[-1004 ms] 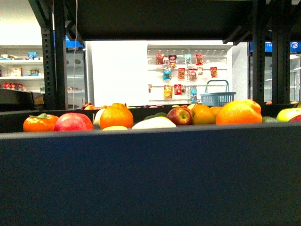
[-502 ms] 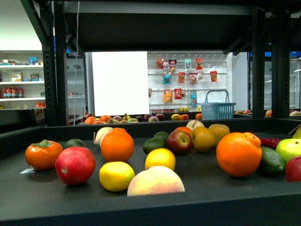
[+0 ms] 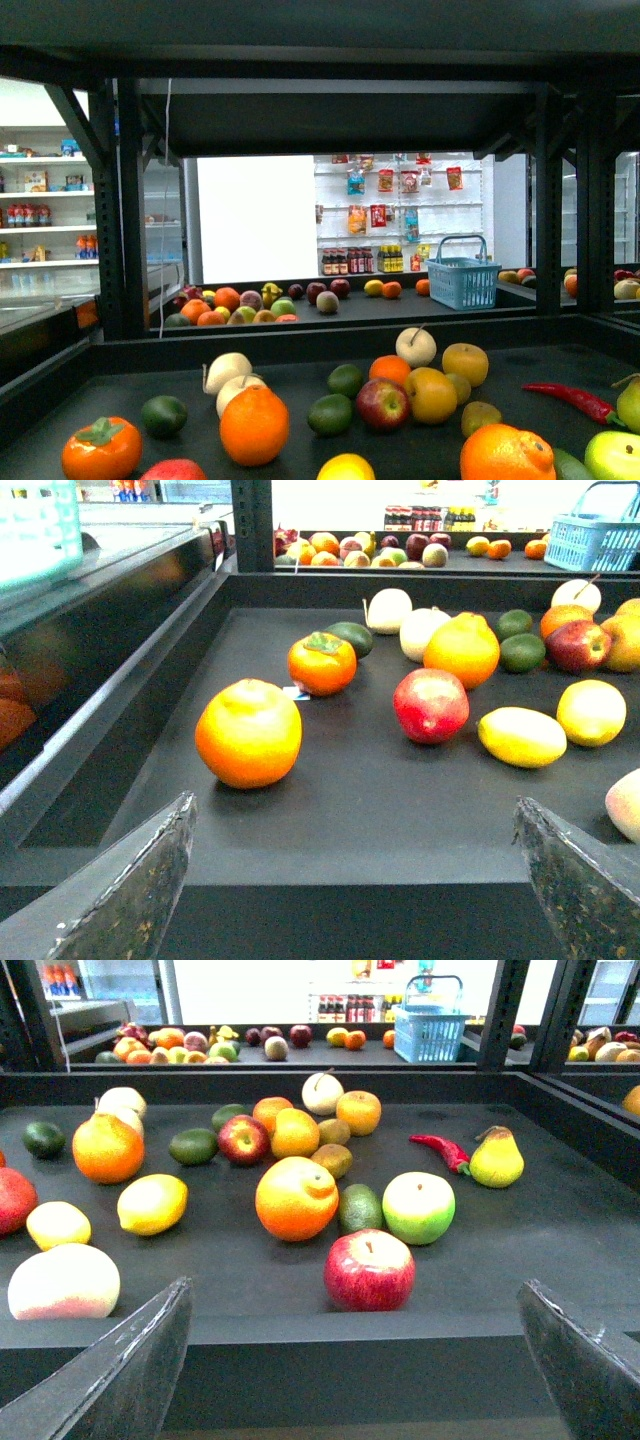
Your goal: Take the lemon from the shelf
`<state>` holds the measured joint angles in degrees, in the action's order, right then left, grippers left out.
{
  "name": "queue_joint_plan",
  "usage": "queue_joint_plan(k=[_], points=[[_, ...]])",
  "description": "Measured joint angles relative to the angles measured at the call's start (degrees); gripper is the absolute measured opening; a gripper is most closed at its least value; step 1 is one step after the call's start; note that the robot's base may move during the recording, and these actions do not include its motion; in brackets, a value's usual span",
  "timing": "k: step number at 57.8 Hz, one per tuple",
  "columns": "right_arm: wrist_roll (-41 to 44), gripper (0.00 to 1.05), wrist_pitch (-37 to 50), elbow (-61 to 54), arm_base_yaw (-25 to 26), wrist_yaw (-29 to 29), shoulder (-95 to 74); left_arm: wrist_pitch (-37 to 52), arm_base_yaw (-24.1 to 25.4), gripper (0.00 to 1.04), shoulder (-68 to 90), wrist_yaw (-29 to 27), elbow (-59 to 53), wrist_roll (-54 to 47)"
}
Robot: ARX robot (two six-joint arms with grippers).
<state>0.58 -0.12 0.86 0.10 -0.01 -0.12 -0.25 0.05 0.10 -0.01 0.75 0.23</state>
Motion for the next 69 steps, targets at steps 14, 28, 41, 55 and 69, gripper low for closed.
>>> queue_joint_plan(k=[14,28,41,55,69], points=[[-0.02,0.97,0.0,0.0,0.0,-0.02,0.0,0.0,0.0,0.97,0.0,-0.02,0.0,0.0],[0.02,0.97,0.0,0.0,0.0,-0.07,0.0,0.0,0.0,0.97,0.0,0.0,0.0,-0.02],[0.0,0.97,0.02,0.0,0.0,-0.11,0.0,0.02,0.0,0.97,0.0,0.0,0.0,0.0],[0.0,0.97,0.02,0.0,0.0,-0.15,0.0,0.02,0.0,0.97,0.0,-0.02,0.0,0.0],[0.0,0.97,0.02,0.0,0.0,-0.15,0.0,0.02,0.0,0.97,0.0,0.0,0.0,0.0]])
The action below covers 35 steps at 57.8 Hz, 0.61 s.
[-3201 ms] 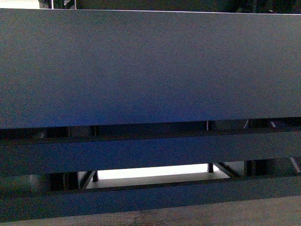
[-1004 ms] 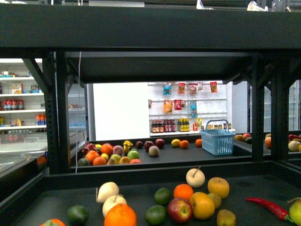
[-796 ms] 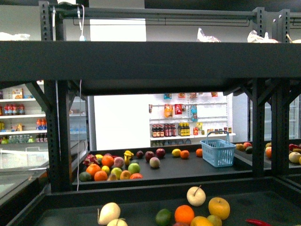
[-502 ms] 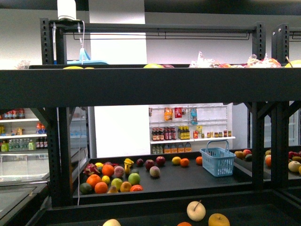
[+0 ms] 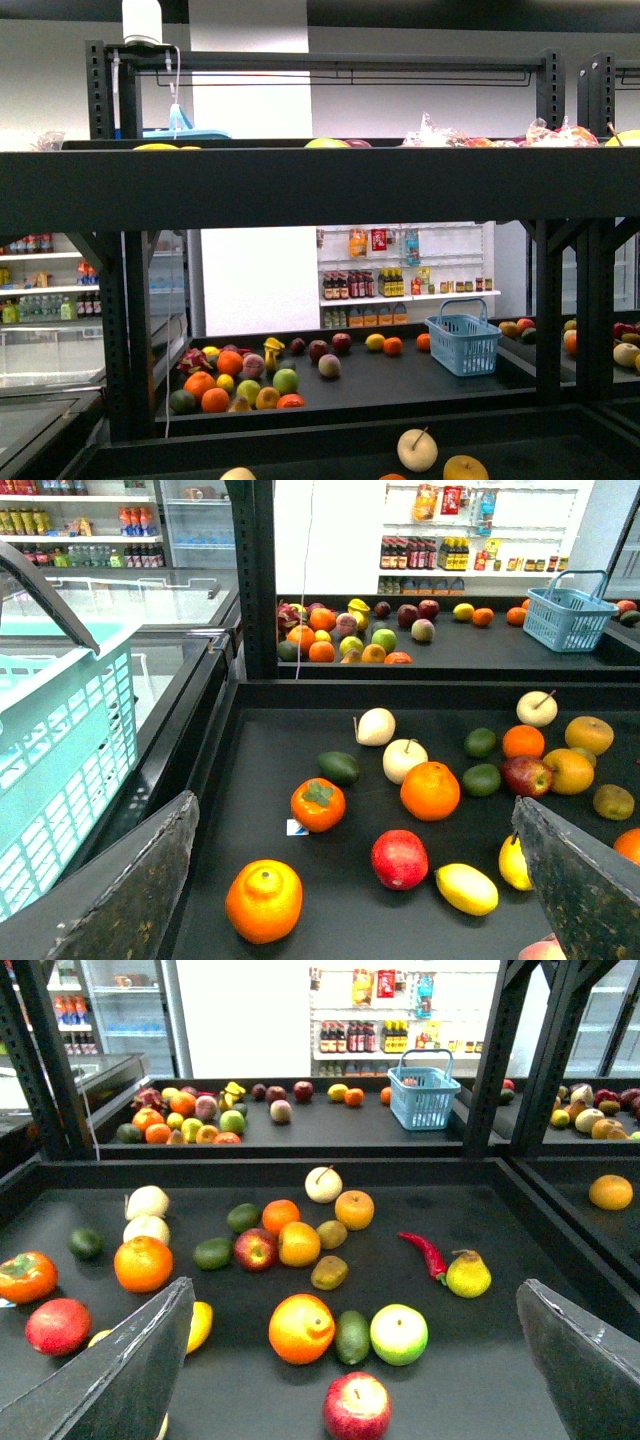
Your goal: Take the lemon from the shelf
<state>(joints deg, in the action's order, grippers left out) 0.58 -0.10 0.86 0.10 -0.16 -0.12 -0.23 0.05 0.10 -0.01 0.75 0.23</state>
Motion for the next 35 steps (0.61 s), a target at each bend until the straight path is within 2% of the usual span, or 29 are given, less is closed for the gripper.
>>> queue_joint_plan(k=[15,23,29,35], points=[[0.0,0.97,0.0,0.0,0.0,0.0,0.0,-0.07,0.0,0.97,0.02,0.11,0.0,0.17],[0.0,0.97,0.0,0.0,0.0,-0.02,0.0,-3.98,3.28,0.97,4.09,6.49,0.68,10.51],[0.0,0.97,0.0,0.0,0.0,-0.02,0.0,1.4,9.81,0.97,11.61,13.86,1.75,17.86],[0.0,0.97,0.0,0.0,0.0,-0.02,0.0,10.51,19.78,0.97,25.4,23.39,6.86,24.61]])
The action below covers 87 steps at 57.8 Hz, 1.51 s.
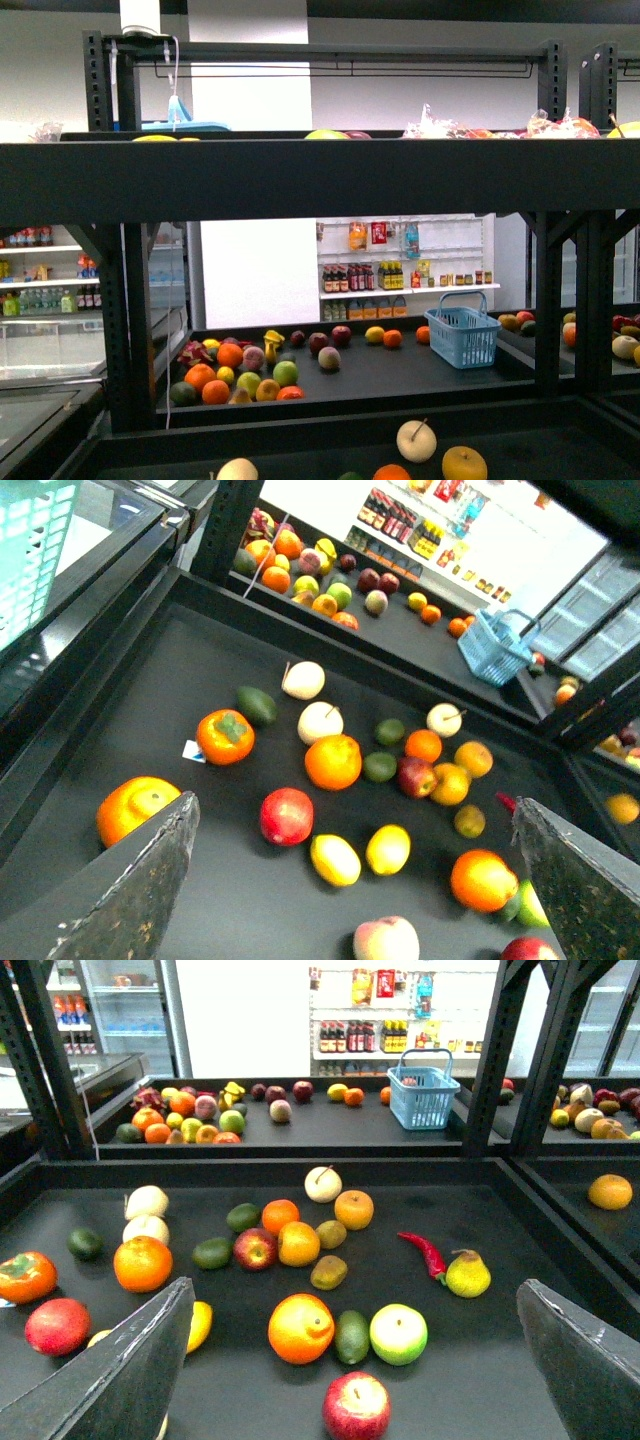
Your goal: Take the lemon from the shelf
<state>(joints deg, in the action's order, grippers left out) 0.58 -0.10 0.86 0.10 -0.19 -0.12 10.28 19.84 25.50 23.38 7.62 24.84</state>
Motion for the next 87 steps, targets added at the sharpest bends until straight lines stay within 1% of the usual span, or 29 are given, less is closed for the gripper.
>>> queue_joint_plan(k=[1,2,5,7,13,20,27,31,40,46,56,66,78,87], points=[[0.0,0.97,0.0,0.0,0.0,0.0,0.0,1.55,1.66,0.97,2.58,1.81,1.25,1.36],[0.0,0.97,0.0,0.0,0.0,0.02,0.0,2.32,2.47,0.97,3.89,2.54,1.9,1.92],[0.0,0.97,0.0,0.0,0.0,0.0,0.0,5.27,7.1,0.97,11.65,6.19,6.6,4.76],[0.0,0.97,0.0,0.0,0.0,0.02,0.0,5.62,10.67,0.97,17.84,8.72,11.21,7.21],[0.0,0.97,0.0,0.0,0.0,0.0,0.0,3.72,18.38,0.97,30.99,13.86,22.84,13.0],[0.0,0.97,0.0,0.0,0.0,0.02,0.0,-0.68,24.46,0.97,41.33,16.87,35.06,14.86],[0.0,0.97,0.0,0.0,0.0,0.02,0.0,-5.09,28.59,0.97,48.81,18.14,44.96,14.86],[0.0,0.97,0.0,0.0,0.0,0.02,0.0,-6.43,29.97,0.97,52.24,18.27,49.13,14.8],[0.0,0.97,0.0,0.0,0.0,0.0,0.0,-7.85,30.86,0.97,59.56,17.03,55.17,14.64],[0.0,0.97,0.0,0.0,0.0,0.0,0.0,-6.05,30.69,0.97,64.0,17.03,57.48,16.92],[0.0,0.97,0.0,0.0,0.0,0.02,0.0,-1.05,30.03,0.97,71.04,15.17,62.34,24.98],[0.0,0.97,0.0,0.0,0.0,0.0,0.0,3.89,28.76,0.97,75.19,13.46,64.7,32.54],[0.0,0.97,0.0,0.0,0.0,0.0,0.0,10.82,26.99,0.97,80.13,9.38,66.73,44.09],[0.0,0.97,0.0,0.0,0.0,0.02,0.0,13.29,25.94,0.97,83.23,6.73,68.13,48.57]])
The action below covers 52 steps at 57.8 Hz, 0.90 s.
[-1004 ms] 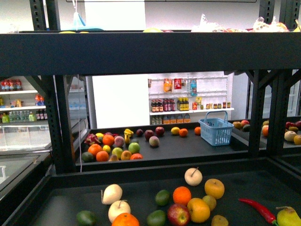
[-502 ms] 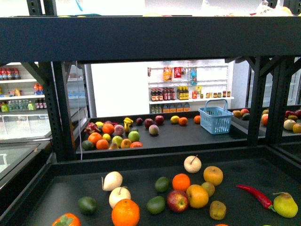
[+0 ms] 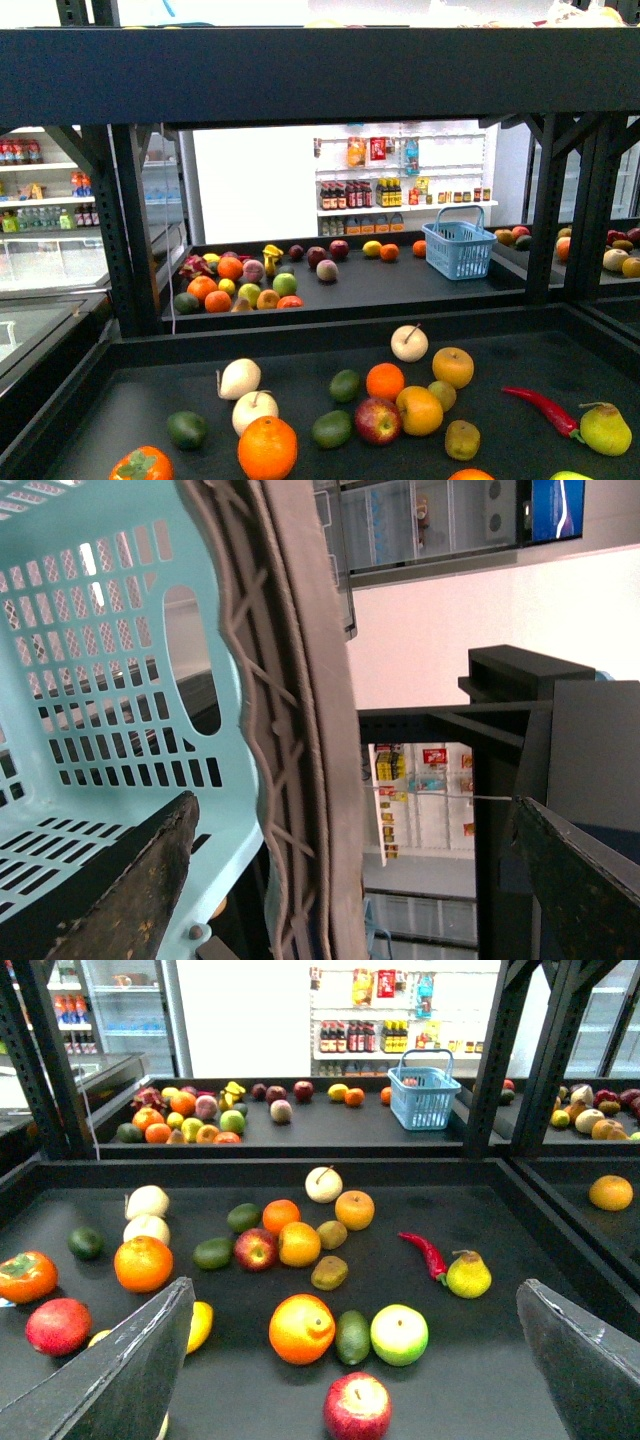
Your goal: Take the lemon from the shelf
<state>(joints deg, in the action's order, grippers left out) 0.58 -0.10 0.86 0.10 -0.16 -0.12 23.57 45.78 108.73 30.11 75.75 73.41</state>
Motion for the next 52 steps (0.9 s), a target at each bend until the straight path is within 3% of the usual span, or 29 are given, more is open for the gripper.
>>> queue_joint_plan(k=[14,27,28,35,52], points=[[0.0,0.97,0.0,0.0,0.0,0.0,0.0,-1.25,-2.1,0.96,2.78,-2.19,4.2,0.68],[0.0,0.97,0.0,0.0,0.0,-0.02,0.0,-1.92,-2.14,0.57,2.93,-2.69,4.61,-0.35],[0.0,0.97,0.0,0.0,0.0,-0.02,0.0,-3.13,-1.84,0.36,3.08,-2.97,4.61,-1.42],[0.0,0.97,0.0,0.0,0.0,-0.02,0.0,-4.2,-1.66,0.18,3.15,-2.86,4.57,-2.12],[0.0,0.97,0.0,0.0,0.0,-0.02,0.0,-4.59,-4.61,0.14,-2.89,1.42,-0.87,-9.73]])
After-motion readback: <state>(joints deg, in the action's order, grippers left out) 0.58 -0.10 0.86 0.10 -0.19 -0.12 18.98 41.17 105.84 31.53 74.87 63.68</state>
